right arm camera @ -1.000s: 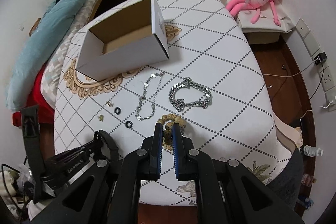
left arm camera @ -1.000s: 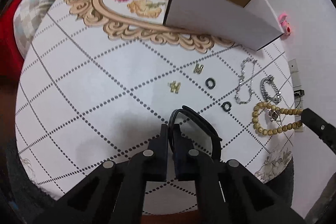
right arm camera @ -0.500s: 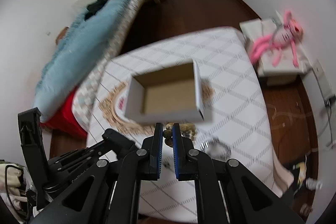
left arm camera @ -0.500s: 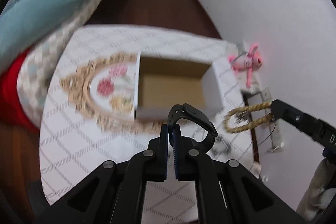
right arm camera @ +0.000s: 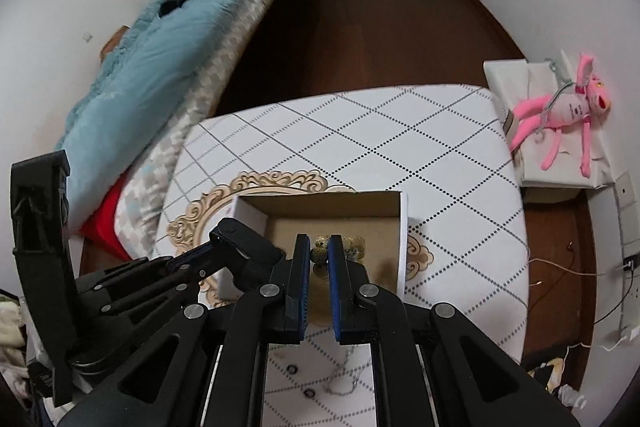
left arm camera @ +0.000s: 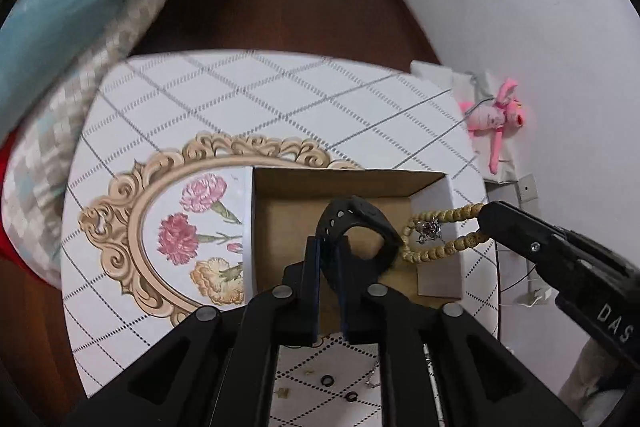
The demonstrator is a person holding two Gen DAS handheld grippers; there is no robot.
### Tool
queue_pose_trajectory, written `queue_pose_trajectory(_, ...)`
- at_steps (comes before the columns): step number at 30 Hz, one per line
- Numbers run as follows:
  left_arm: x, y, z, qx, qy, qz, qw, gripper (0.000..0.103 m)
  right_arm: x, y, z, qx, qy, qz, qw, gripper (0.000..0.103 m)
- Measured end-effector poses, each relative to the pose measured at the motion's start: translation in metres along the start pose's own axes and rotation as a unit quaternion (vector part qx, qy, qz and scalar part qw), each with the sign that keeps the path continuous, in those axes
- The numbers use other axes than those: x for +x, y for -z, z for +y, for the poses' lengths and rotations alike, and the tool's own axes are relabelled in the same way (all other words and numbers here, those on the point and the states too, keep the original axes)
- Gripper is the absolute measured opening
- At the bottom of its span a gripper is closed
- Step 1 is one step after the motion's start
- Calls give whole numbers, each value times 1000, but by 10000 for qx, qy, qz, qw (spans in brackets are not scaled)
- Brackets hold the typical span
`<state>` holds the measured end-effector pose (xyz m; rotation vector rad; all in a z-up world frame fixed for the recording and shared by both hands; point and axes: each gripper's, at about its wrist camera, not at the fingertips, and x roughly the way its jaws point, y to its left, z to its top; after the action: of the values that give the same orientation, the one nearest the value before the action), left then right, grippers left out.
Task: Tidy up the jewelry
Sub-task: 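Carry the watch band and bead bracelet into the cardboard box and open both grippers, then grasp the silver chain bracelet with the right gripper while the left gripper grasps a gold charm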
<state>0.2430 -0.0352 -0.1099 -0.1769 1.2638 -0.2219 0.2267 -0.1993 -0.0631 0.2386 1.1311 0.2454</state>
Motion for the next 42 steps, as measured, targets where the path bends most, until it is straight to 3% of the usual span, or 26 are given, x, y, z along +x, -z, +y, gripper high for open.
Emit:
queue_pose_trajectory(6, -2, -14, 3, -127, -283, 12, 9995, 10, 40, -16, -9, 45, -202, 580, 9981, 11)
queue_pose_trajectory(7, -5, -14, 5, -154, -347, -8, 9993, 16, 46, -16, -11, 43, -184, 713, 9973, 18)
queue_pose_trajectory(8, -8, -13, 7, -161, -446, -46, 9989, 34, 50, -15, -15, 92, -137, 817, 9965, 34)
queue_pose_trajectory(9, -11, -12, 9, -175, -521, -126, 9984, 47, 52, -13, -17, 90, -93, 839, 9964, 44)
queue_pose_trajectory(10, -12, -11, 10, -190, -618, -209, 9977, 70, 51, -10, -20, 69, 17, 828, 9965, 57)
queue_pose_trajectory(11, -17, -7, 13, -196, -786, -368, 9960, 78, 50, -8, -21, 37, 128, 796, 9967, 60)
queue_pose_trajectory(13, -20, -1, 15, -110, -1061, -588, 9926, 79, 45, 0, -23, -141, 589, 670, 9959, 64)
queue_pose_trajectory(15, -18, 8, 18, -38, -1297, -708, 9890, 84, 43, 8, -22, -292, 1004, 564, 9929, 81)
queue_pose_trajectory(17, -14, 15, 21, 3, -1378, -753, 9876, 103, 41, 16, -23, -445, 1394, 471, 9881, 93)
queue_pose_trajectory(20, 0, 24, 24, 53, -1505, -587, 9869, 103, 46, 26, -23, -553, 1735, 443, 9823, 99)
queue_pose_trajectory(25, 9, 36, 25, 50, -1543, -514, 9867, 103, 52, 39, -29, -527, 1883, 440, 9797, 100)
queue_pose_trajectory(32, -11, 41, 18, 30, -1437, -684, 9872, 103, 45, 43, -24, -425, 1687, 366, 9841, 100)
queue_pose_trajectory(42, -68, 60, 7, 61, -1279, -1094, 9857, 103, -25, 58, -7, -179, 1402, -341, 9894, 100)
